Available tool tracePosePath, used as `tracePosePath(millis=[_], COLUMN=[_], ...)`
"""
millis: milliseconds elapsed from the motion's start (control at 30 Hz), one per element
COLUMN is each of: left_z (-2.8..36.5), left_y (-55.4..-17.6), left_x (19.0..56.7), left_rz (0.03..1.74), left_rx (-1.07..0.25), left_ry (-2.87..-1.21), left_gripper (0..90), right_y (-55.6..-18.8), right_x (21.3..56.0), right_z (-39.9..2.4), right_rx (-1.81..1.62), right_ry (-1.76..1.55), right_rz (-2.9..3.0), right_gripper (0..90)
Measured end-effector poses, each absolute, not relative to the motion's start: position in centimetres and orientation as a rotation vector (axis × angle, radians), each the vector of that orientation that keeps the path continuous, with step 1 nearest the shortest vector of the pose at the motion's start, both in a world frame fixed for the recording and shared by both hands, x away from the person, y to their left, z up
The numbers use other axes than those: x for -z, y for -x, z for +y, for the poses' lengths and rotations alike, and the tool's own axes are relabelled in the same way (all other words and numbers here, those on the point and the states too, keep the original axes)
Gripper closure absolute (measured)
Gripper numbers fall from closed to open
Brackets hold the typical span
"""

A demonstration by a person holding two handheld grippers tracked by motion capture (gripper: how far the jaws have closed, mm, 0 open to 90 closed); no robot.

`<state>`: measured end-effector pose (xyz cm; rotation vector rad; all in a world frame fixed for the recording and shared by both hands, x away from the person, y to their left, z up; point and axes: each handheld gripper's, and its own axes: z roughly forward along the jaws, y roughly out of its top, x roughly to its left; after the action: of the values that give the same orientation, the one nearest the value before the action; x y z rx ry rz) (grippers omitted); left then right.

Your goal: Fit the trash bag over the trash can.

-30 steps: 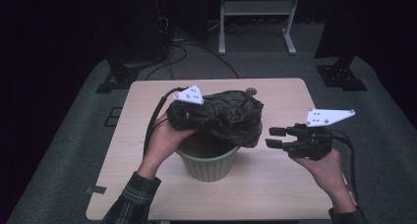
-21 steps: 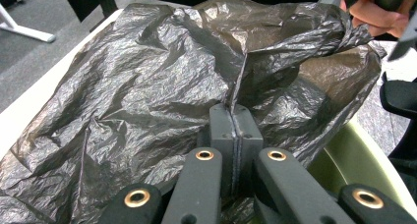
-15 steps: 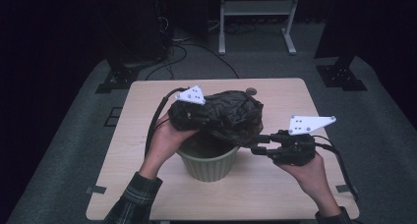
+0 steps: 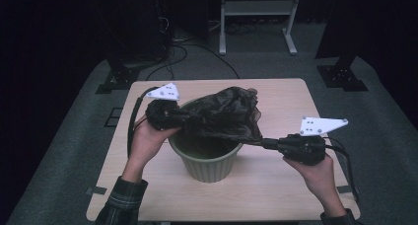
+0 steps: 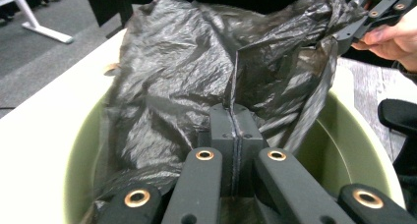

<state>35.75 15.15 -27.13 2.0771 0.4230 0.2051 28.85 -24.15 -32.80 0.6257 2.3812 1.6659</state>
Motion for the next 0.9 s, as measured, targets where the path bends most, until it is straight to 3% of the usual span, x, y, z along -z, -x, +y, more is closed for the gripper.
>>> tracePosePath(millis=[900], left_z=[27.2], left_y=[-32.5], left_x=[29.6], left_rz=[0.637], left_rx=[-0.235], left_ry=[-1.931], left_gripper=[89.9], right_y=[-30.0], right_x=[34.1], right_z=[-32.9], right_rx=[-1.605], right_ry=[-0.889], right_rz=[2.205], right_gripper=[89.9])
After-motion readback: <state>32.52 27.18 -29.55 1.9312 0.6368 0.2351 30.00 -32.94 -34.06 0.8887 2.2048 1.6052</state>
